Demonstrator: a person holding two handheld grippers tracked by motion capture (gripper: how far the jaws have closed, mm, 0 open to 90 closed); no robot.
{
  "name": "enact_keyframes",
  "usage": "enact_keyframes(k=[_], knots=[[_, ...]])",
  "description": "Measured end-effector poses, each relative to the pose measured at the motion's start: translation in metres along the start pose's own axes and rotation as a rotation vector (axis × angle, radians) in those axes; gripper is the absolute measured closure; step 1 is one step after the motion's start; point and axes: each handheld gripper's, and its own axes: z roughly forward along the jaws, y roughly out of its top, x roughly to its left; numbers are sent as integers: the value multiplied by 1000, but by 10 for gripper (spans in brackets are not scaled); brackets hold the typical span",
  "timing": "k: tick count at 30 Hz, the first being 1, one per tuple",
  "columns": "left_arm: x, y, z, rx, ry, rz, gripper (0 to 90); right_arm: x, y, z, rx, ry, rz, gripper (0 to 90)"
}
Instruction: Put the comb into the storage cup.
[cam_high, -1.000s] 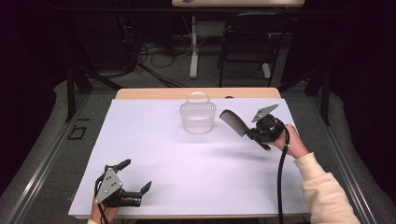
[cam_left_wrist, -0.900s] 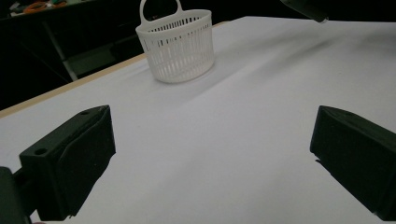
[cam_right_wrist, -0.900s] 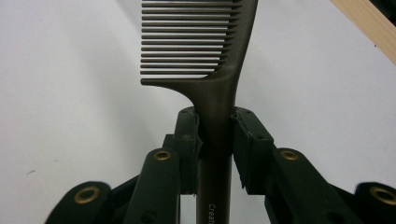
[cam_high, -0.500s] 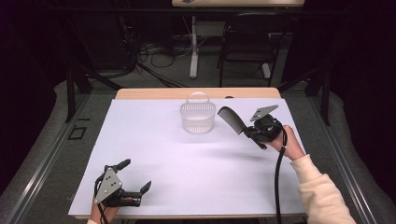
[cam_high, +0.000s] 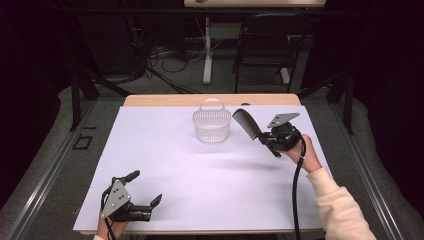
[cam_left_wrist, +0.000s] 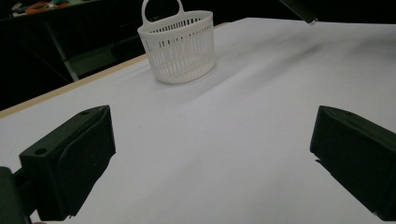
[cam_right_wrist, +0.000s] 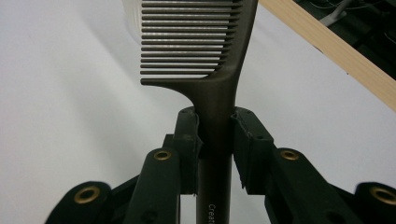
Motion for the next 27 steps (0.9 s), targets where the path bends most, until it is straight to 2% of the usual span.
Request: enact_keyframes(k=[18, 27], knots=[[0, 0, 1, 2, -5, -2, 0, -4, 14, -3, -51, -39, 30, 726], [0, 0, 1, 2, -8, -2, 0, -3, 24, -1, -63, -53, 20, 727]])
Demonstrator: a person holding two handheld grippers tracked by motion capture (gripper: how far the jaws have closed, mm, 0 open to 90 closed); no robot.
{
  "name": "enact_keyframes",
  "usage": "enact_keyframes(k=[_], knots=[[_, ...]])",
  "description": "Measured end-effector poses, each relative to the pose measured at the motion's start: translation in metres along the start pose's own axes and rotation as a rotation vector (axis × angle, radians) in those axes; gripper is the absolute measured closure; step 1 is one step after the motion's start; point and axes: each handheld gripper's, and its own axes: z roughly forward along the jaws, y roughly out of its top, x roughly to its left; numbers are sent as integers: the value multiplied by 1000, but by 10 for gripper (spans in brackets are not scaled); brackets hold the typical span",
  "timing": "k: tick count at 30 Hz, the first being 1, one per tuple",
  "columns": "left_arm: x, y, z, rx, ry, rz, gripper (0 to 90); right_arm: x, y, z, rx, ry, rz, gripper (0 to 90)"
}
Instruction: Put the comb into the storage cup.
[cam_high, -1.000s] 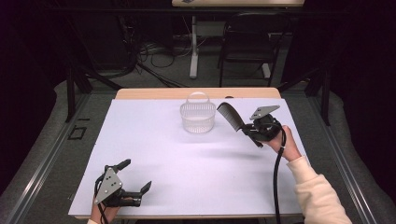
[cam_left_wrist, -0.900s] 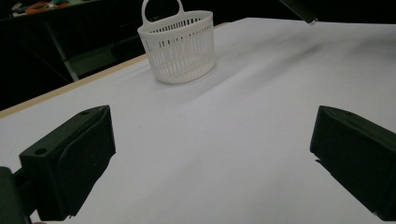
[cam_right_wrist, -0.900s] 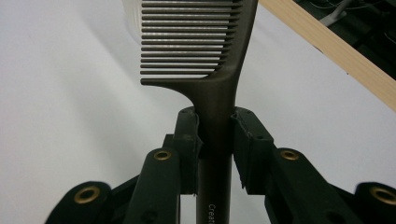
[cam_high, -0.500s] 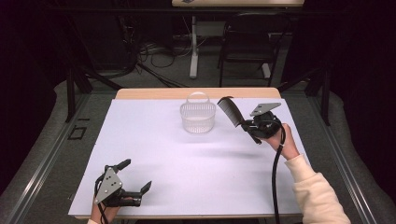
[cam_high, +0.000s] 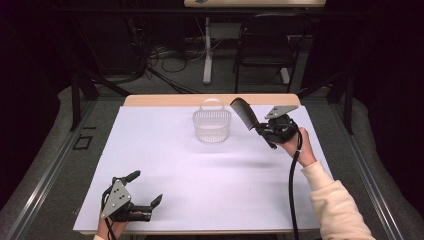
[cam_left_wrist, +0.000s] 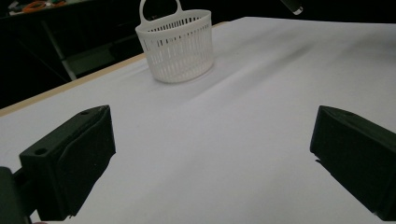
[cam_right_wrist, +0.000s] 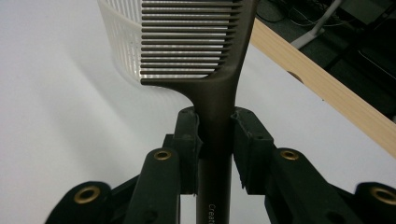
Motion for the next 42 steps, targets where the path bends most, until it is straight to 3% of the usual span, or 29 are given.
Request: enact_keyframes(k=[19, 42], knots=[[0, 0, 0, -1, -1, -3, 1, 2, 16, 12, -11, -16, -5, 726], [-1, 1, 0, -4, 8, 0, 0, 5, 32, 13, -27, -20, -28, 726]])
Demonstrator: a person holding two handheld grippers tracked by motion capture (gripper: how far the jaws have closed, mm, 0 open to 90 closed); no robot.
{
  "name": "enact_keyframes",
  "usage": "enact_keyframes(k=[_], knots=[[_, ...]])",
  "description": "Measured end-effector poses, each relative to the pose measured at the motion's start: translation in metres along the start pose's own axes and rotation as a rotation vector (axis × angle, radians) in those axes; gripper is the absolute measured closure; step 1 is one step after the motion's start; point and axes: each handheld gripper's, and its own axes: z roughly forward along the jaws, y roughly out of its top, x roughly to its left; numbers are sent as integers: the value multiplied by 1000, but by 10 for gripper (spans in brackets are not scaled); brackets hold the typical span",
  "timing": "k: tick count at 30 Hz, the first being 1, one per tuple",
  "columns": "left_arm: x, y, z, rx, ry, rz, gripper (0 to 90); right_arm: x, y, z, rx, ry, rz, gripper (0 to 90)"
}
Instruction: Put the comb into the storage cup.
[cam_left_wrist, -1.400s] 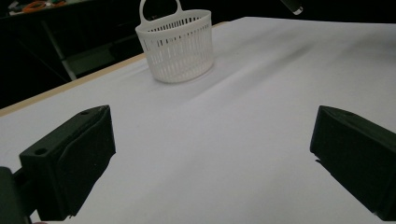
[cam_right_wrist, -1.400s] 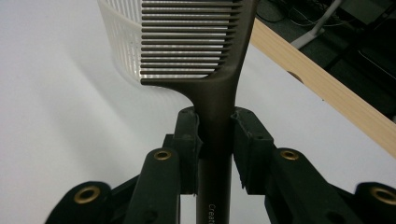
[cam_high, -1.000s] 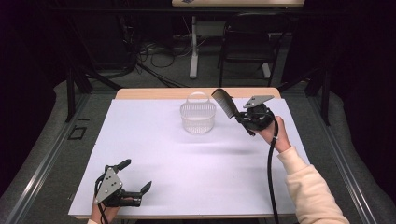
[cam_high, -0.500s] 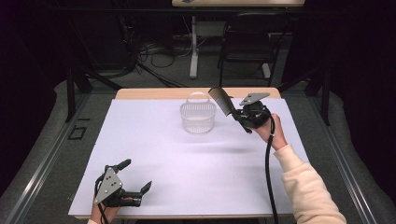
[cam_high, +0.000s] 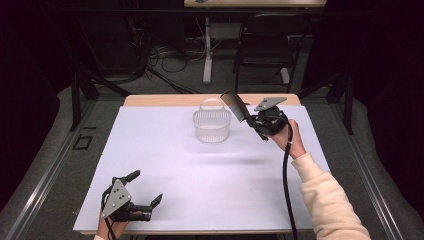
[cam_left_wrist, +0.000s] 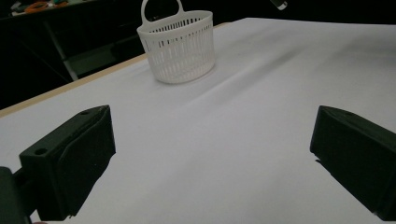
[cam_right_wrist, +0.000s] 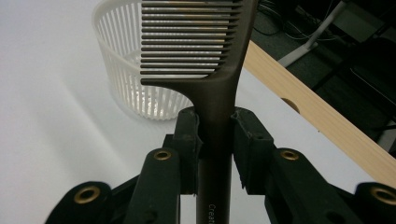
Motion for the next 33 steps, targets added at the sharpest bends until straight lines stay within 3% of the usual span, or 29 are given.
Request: enact_keyframes(k=[10, 33], knots=[[0, 1, 0, -5, -2, 3, 0, -1, 9, -5, -3, -10, -11, 727], [0, 1, -1, -5, 0, 3, 0, 5, 32, 5, -30, -14, -47, 727]])
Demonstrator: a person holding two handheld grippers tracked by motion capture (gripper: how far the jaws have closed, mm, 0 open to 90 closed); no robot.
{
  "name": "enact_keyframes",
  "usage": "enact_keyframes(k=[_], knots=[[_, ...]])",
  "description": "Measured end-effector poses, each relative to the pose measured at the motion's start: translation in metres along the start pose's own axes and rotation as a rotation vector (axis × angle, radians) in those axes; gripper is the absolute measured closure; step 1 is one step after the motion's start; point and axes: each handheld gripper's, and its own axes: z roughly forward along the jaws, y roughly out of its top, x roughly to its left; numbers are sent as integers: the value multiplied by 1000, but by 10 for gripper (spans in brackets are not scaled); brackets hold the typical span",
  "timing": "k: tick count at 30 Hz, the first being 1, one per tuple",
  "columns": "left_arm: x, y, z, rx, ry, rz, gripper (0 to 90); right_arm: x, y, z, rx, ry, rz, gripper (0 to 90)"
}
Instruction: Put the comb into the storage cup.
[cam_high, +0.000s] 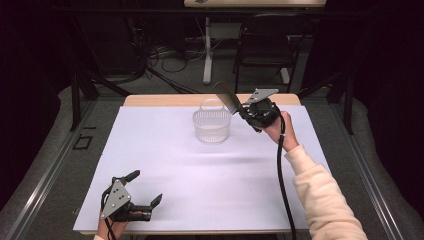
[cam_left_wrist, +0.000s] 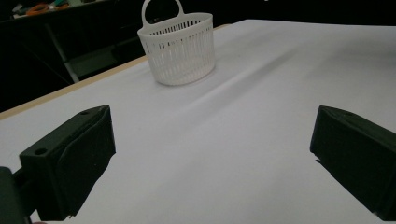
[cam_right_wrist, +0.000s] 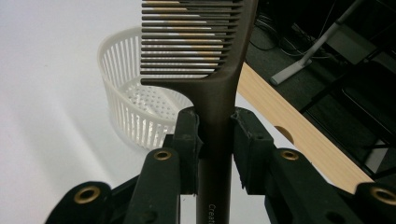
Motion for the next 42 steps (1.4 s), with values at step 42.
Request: enact_keyframes(k=[42], knots=[[0, 0, -1, -4, 8, 3, 1, 9, 33, 13, -18, -6, -67, 727]])
